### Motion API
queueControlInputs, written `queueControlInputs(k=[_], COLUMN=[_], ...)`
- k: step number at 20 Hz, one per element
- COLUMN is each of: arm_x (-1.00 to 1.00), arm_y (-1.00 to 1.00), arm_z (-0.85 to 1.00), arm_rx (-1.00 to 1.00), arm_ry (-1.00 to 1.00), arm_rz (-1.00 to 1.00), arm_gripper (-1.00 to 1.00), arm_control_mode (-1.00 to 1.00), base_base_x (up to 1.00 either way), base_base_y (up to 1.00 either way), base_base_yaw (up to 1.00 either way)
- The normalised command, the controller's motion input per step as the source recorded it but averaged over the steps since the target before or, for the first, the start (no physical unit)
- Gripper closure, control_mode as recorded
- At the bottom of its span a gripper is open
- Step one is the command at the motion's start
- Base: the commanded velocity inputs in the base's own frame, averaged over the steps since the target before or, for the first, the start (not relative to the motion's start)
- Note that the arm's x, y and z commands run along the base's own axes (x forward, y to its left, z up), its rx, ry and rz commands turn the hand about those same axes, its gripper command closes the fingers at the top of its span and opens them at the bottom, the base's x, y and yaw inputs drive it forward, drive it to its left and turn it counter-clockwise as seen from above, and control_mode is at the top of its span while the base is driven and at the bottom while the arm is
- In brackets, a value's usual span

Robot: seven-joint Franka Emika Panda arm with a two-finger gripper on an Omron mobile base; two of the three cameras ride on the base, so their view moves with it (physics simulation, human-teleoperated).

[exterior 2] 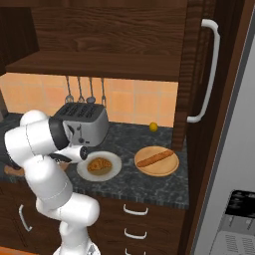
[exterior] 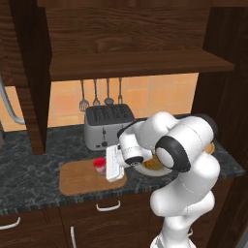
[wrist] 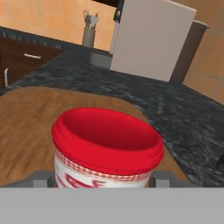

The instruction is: From the different types of pastries on the counter, select a croissant and place it on the cutting board. Then retrieve a jar of jam from the cabinet and place it alongside the croissant on the cutting board.

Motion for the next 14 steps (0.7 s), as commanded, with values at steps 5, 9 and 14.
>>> queueControlInputs(k=[5, 9, 14], arm_x=[0.00, 0.00, -0.01], arm_y=[-0.10, -0.22, -0.63], arm_z=[-0.04, 0.00, -0.03], arm_rx=[0.00, 0.00, -0.01], arm_ry=[-0.01, 0.00, -0.01], arm_rz=[0.00, 0.00, 0.02], arm_gripper=[-1.00, -1.00, -1.00], arm_control_mode=[-1.00, -1.00, -1.00], base_base_x=[0.00, 0.00, 0.00], base_base_y=[0.00, 0.00, 0.00], base_base_yaw=[0.00, 0.00, 0.00])
